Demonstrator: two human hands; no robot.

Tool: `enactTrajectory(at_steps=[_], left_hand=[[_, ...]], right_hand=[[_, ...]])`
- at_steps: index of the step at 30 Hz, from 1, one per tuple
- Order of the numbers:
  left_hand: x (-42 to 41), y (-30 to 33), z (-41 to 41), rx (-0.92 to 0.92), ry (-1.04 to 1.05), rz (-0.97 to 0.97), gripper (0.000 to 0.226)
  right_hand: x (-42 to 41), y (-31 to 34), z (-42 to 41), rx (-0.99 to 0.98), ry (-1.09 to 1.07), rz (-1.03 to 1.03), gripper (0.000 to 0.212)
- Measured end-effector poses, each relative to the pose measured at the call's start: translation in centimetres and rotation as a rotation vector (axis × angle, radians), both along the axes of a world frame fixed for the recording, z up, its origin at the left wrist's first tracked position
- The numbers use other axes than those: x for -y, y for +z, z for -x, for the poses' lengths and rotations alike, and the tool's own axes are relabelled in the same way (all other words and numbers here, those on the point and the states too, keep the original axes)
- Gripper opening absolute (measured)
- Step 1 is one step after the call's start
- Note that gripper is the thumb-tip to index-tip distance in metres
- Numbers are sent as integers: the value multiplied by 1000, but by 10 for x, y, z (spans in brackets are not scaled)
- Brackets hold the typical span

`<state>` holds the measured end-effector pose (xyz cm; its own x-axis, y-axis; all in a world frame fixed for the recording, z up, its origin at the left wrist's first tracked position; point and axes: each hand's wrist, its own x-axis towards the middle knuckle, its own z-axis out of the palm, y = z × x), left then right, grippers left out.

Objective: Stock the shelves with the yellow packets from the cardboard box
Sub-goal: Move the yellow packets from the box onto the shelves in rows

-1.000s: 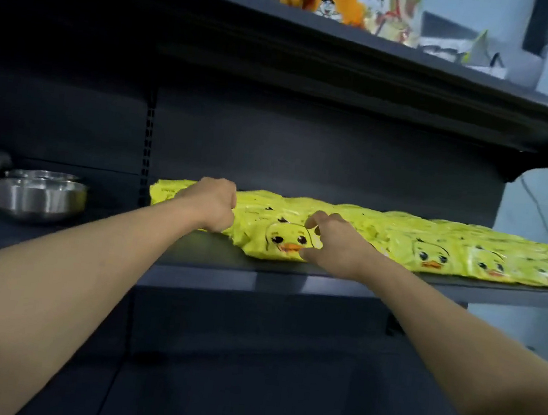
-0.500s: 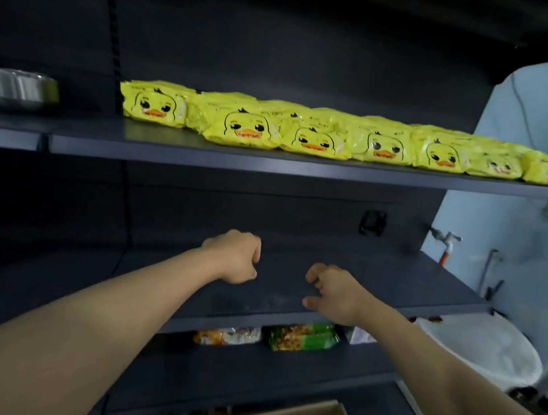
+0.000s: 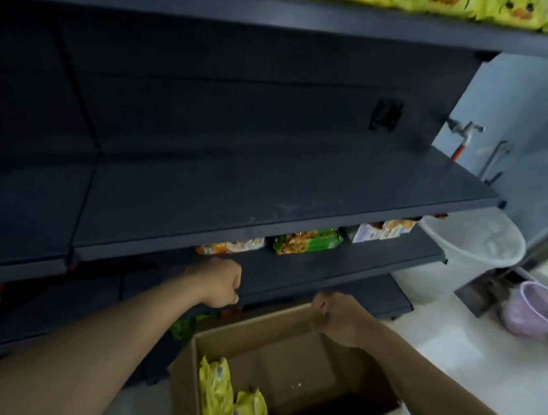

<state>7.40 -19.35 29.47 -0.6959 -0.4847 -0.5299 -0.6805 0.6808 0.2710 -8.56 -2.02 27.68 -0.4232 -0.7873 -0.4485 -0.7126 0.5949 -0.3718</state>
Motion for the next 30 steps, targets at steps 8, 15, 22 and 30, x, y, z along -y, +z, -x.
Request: enactTrajectory(at_steps=[8,15,22,30], left_hand=[[13,-114,-13,53,58,-174,11],[-3,-204,-24,93,186,-230,23],[-21,-276,-34,81,350,-179,16],[-45,-334,-2,17,167,-33,22]], right_hand=[[-5,-110,-33,139,-93,-170,36],[-11,-193,-42,244,-49,-296,36],[-6,-297,-38,353,-27,-347,31],[13,-419,-32,376,-163,-323,37]])
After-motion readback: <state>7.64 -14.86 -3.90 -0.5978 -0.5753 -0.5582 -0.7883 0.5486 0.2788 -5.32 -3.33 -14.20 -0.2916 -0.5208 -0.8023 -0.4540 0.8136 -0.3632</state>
